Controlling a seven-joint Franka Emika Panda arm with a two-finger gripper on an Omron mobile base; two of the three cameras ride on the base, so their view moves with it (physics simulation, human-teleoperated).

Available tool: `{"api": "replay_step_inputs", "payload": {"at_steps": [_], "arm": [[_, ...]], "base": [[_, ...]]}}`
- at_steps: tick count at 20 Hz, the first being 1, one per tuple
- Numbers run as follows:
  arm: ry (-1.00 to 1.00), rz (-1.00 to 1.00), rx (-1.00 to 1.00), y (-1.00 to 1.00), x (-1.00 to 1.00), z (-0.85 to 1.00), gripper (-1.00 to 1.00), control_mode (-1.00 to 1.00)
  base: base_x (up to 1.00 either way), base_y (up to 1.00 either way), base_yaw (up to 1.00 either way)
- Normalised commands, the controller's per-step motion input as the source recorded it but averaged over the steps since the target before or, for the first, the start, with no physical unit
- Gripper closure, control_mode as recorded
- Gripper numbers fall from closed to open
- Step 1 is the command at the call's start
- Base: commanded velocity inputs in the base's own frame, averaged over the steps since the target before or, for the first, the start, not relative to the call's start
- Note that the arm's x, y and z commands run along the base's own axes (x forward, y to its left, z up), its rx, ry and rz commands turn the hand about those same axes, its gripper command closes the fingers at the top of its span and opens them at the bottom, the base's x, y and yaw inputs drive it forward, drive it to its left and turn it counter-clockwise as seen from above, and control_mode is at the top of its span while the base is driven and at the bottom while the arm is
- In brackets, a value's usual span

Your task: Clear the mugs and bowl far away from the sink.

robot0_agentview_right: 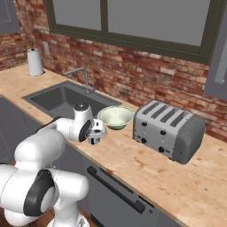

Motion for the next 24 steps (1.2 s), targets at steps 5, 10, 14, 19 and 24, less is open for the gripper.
{"api": "replay_step_inputs", "payload": {"at_steps": [5,10,14,19,24], "arm": [[0.0,0.0,0.0,0.0,0.19,-0.1,-1.0,-1.0],[0.0,0.0,0.0,0.0,0.21,-0.12,-1.0,-1.0],[0.0,0.0,0.0,0.0,0.16,-0.13,-1.0,-1.0],[0.0,0.0,0.0,0.0,0.08,-0.15,-1.0,-1.0],[0.0,0.0,0.0,0.0,0.01,-0.16,-1.0,-1.0]], "base": [[0.0,0.0,0.0],[0.0,0.0,0.0],[0.0,0.0,0.0],[0.0,0.0,0.0],[0.0,0.0,0.0]]}}
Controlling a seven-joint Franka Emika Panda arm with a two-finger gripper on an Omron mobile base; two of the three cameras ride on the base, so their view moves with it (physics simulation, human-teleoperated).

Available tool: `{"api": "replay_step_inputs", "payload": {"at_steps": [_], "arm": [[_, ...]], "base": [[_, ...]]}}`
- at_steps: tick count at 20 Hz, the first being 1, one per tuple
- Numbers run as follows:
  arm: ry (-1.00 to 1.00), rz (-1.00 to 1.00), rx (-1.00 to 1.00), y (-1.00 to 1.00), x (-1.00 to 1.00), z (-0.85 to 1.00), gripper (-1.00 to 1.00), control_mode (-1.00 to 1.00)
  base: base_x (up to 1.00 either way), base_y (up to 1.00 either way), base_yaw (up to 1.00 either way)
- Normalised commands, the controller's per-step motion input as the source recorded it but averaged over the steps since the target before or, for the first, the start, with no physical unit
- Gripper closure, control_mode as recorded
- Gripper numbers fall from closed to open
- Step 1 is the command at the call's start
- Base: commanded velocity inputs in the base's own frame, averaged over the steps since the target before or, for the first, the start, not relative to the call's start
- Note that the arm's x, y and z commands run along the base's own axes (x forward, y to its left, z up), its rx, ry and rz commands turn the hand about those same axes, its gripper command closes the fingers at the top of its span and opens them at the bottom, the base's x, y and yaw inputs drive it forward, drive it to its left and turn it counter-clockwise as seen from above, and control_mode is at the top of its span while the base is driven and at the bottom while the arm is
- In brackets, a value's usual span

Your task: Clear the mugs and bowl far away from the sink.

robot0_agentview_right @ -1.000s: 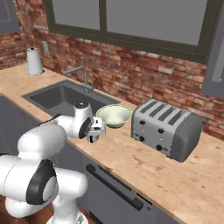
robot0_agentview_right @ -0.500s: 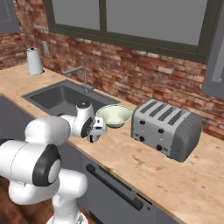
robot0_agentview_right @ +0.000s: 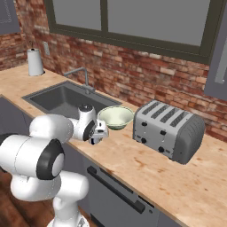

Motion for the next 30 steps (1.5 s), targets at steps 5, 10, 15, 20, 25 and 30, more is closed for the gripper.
{"api": "replay_step_inputs", "payload": {"at_steps": [5,10,15,20,25,30], "arm": [[0.0,0.0,0.0,0.0,0.09,-0.14,-1.0,-1.0],[0.0,0.0,0.0,0.0,0.15,-0.08,-1.0,-1.0],[0.0,0.0,0.0,0.0,0.09,-0.05,1.0,-1.0],[0.0,0.0,0.0,0.0,0.0,-0.06,1.0,-1.0],[0.0,0.0,0.0,0.0,0.0,-0.01,1.0,-1.0],[0.0,-0.06,0.01,0.0,-0.48,0.53,1.0,-1.0]], "base": [[0.0,0.0,0.0],[0.0,0.0,0.0],[0.0,0.0,0.0],[0.0,0.0,0.0],[0.0,0.0,0.0],[0.0,0.0,0.0]]}}
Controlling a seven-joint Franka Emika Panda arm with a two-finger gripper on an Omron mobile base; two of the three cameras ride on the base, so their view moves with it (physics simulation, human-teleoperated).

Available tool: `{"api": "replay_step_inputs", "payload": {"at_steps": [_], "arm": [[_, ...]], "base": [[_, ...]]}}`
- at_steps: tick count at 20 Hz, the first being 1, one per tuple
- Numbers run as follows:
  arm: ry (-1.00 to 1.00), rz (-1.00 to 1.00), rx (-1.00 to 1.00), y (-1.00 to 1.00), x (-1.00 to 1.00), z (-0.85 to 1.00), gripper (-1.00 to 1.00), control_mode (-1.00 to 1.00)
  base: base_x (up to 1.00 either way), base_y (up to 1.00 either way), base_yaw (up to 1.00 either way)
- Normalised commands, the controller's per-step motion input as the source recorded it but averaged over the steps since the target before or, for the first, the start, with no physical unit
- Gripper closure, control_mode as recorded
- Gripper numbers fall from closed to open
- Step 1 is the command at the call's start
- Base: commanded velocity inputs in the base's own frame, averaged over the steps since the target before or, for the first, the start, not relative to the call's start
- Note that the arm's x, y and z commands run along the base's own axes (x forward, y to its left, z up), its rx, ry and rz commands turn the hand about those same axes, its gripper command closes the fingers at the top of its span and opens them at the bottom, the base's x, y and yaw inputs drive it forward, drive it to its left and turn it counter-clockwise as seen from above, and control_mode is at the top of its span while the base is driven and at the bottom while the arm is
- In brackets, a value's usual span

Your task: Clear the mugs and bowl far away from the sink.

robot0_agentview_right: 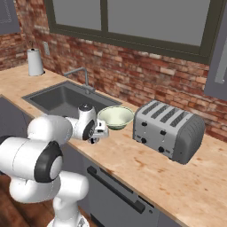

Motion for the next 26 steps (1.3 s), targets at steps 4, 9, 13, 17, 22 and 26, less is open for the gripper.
{"api": "replay_step_inputs", "payload": {"at_steps": [4,9,13,17,22,26], "arm": [[0.0,-0.16,0.0,0.0,-0.68,1.0,1.0,-1.0],[0.02,-0.19,0.0,0.0,-0.6,1.0,1.0,-1.0],[0.08,-0.15,0.0,0.0,-0.63,1.0,1.0,-1.0],[-0.06,0.03,0.0,0.0,-0.96,1.0,1.0,-1.0],[-0.12,0.08,0.0,0.0,-0.92,1.0,1.0,-1.0],[-0.05,0.08,0.0,0.0,-0.97,1.0,1.0,-1.0]], "base": [[0.0,0.0,0.0],[0.0,0.0,0.0],[0.0,0.0,0.0],[0.0,0.0,0.0],[0.0,0.0,0.0],[0.0,0.0,0.0]]}}
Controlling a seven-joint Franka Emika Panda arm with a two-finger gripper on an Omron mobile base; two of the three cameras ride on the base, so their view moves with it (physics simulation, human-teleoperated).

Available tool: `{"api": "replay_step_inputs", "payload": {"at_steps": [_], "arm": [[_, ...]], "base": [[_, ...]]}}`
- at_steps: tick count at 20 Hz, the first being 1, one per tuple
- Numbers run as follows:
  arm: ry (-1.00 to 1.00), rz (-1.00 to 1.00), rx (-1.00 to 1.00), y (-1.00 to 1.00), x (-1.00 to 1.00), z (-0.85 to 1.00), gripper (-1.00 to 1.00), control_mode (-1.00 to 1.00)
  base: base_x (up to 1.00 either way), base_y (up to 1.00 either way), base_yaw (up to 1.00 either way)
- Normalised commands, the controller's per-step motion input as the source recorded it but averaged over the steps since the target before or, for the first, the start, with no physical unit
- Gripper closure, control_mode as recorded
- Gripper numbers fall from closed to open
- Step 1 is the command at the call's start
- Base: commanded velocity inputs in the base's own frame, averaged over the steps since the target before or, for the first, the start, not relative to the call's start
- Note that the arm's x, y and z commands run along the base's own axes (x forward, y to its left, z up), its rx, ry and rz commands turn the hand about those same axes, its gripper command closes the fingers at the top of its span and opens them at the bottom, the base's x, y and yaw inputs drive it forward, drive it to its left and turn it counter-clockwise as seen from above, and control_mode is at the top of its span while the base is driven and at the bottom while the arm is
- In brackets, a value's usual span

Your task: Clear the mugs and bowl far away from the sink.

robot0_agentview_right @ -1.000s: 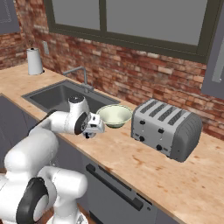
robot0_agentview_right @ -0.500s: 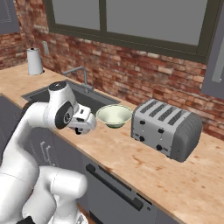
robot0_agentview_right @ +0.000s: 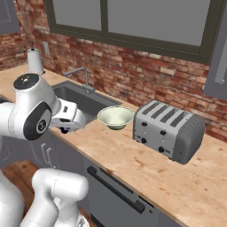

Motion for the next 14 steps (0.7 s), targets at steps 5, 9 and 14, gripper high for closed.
{"api": "replay_step_inputs", "payload": {"at_steps": [5,9,14], "arm": [[-0.08,0.06,0.0,0.07,-0.97,0.71,1.0,-1.0],[-0.13,0.07,-0.02,0.27,-0.71,0.41,1.0,1.0],[0.0,0.0,0.0,0.0,0.0,0.0,1.0,1.0]], "base": [[0.0,0.0,0.0],[-0.25,0.19,0.04],[-0.98,0.97,0.23]]}}
